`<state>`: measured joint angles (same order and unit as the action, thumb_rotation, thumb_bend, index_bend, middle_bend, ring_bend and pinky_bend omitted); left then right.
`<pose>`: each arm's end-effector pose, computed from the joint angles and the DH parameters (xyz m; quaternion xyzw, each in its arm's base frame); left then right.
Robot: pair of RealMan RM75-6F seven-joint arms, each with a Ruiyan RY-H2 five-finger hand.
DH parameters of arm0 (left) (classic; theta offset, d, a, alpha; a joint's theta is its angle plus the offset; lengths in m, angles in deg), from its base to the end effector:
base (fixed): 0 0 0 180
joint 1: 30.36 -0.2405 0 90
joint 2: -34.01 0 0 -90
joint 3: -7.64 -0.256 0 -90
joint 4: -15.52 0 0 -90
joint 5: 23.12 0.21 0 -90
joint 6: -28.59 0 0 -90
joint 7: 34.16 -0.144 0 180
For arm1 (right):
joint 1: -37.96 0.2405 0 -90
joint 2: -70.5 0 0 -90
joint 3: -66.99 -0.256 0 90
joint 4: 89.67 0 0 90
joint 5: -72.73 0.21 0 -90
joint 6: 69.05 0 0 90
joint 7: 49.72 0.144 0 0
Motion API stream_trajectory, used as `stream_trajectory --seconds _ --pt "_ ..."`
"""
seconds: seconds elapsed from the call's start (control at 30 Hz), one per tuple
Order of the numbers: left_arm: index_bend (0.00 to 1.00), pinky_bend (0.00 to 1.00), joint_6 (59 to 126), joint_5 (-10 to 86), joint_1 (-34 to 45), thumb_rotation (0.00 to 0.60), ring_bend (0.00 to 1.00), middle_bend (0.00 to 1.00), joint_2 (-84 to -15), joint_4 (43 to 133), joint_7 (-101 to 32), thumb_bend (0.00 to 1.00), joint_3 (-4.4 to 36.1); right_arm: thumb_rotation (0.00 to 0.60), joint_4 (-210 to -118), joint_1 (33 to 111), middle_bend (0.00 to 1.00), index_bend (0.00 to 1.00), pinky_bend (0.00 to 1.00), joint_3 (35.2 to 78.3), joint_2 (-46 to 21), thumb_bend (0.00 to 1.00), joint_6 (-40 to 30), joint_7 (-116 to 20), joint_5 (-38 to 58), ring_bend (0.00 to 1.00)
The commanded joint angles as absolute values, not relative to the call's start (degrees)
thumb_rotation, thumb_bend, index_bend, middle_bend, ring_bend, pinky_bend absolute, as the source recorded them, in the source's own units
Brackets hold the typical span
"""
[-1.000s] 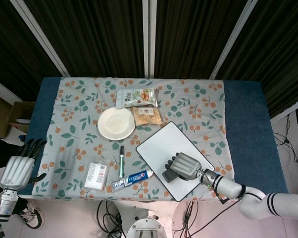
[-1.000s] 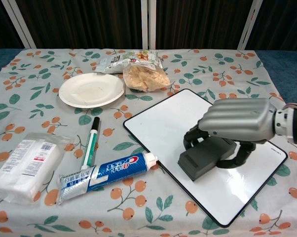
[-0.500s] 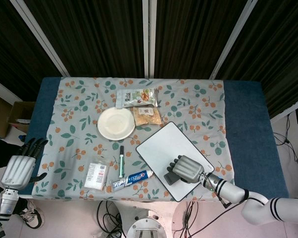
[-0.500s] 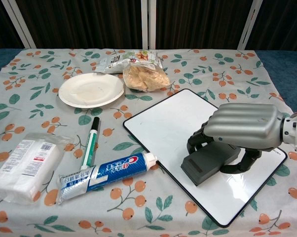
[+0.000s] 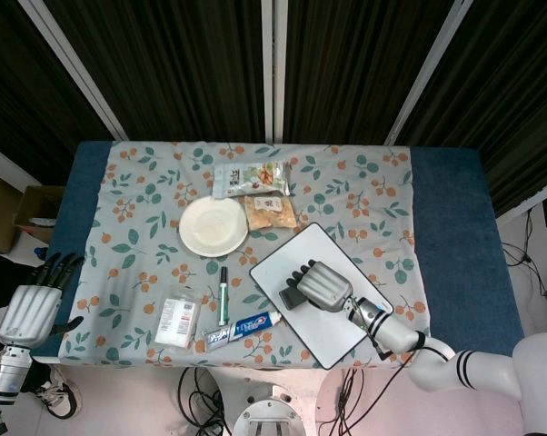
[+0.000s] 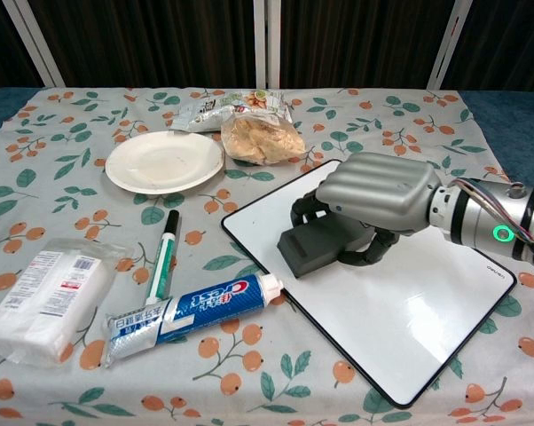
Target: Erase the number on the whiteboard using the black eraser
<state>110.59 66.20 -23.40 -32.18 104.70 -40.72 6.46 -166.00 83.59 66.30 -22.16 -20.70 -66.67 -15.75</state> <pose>-0.3136 0.1771 0.1328 -0.6666 -0.3547 -0.3330 0.5648 -0.1422 -0.3043 -0.0696 0.8855 -0.1888 0.3088 0.2914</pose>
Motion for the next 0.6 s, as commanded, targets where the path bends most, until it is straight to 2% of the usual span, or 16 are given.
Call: stream_trajectory --seconds 0.03,0.27,0.6 --pt "0.09 0.19 110.7 66.2 -23.5 0.6 0.04 0.08 -32.1 104.7 -40.6 0.0 6.5 0.6 -162.6 84.2 0.67 0.89 0.73 63.5 -25.5 0.43 -19.5 -67.7 -13.9 0.59" --pt "0.09 0.19 111.0 66.0 -23.7 0.6 0.04 0.08 -31.8 104.6 -40.3 0.0 6.5 0.6 -159.8 84.2 0.67 0.89 0.73 59.1 -27.1 0.44 -15.5 -67.0 -11.4 0.59" --pt "0.09 0.19 110.6 66.5 -23.3 0.6 0.04 0.08 -32.2 105.1 -40.8 0.0 6.5 0.6 -168.2 82.0 0.67 0.89 0.73 58.0 -14.0 0.44 -10.3 -63.1 -13.4 0.59"
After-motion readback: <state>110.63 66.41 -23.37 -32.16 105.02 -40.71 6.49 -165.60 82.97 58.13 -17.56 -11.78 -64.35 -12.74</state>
